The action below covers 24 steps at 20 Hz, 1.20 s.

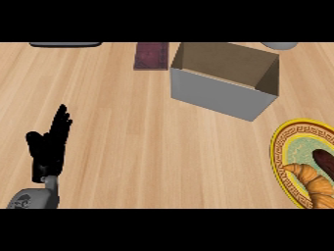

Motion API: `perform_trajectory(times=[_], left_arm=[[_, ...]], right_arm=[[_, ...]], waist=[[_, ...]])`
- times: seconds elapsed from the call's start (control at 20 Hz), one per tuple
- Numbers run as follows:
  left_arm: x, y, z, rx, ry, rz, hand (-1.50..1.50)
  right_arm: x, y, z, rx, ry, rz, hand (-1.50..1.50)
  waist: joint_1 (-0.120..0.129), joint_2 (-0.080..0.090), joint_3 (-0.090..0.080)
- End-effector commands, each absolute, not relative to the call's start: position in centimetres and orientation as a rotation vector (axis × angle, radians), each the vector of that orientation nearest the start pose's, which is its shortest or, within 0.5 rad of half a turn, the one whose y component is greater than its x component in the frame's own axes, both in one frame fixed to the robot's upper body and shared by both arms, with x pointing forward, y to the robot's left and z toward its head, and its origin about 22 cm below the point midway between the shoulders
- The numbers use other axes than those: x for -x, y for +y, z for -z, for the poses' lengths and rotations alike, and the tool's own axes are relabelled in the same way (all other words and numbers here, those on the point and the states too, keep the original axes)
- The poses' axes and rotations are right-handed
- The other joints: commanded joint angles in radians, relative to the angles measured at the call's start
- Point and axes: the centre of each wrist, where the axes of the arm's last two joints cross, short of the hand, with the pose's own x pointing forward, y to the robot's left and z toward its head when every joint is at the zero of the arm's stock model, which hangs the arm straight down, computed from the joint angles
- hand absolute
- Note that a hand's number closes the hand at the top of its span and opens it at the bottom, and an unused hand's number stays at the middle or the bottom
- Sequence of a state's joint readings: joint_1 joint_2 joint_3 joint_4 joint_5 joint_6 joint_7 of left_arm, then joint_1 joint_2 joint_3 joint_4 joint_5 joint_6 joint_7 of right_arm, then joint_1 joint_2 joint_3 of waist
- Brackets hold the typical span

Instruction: Pick the sweet potato from the plate and place it in the cardboard box

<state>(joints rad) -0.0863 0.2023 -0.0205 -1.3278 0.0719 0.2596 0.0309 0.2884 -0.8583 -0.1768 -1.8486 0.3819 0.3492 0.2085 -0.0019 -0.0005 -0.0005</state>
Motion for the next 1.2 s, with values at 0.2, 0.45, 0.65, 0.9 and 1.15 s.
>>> perform_trajectory(times=[0.2, 0.45, 0.65, 0.9, 1.15], left_arm=[[-27.2, 28.7, 2.3, -0.314, -1.395, -0.057, 0.00], [-25.9, 28.3, 1.7, -0.314, -1.385, -0.052, 0.00], [-25.5, 27.5, 3.4, -0.296, -1.381, -0.068, 0.00], [-25.8, 27.6, 2.2, -0.298, -1.376, -0.065, 0.00], [-26.2, 28.7, 4.3, -0.313, -1.359, -0.063, 0.00]], right_arm=[[-18.4, -38.1, -12.3, 0.893, -0.883, -1.053, -1.50], [-18.7, -36.6, -10.6, 0.902, -0.861, -1.029, -1.50], [-20.2, -35.8, -11.3, 0.912, -0.853, -1.009, -1.50], [-21.4, -38.5, -10.5, 0.922, -0.792, -1.019, -1.50], [-21.1, -38.0, -8.2, 0.942, -0.771, -1.042, -1.50]], waist=[[-0.003, 0.000, 0.000], [0.000, 0.000, 0.000], [0.000, 0.000, 0.000], [0.003, 0.000, 0.001], [0.000, 0.001, 0.000]])
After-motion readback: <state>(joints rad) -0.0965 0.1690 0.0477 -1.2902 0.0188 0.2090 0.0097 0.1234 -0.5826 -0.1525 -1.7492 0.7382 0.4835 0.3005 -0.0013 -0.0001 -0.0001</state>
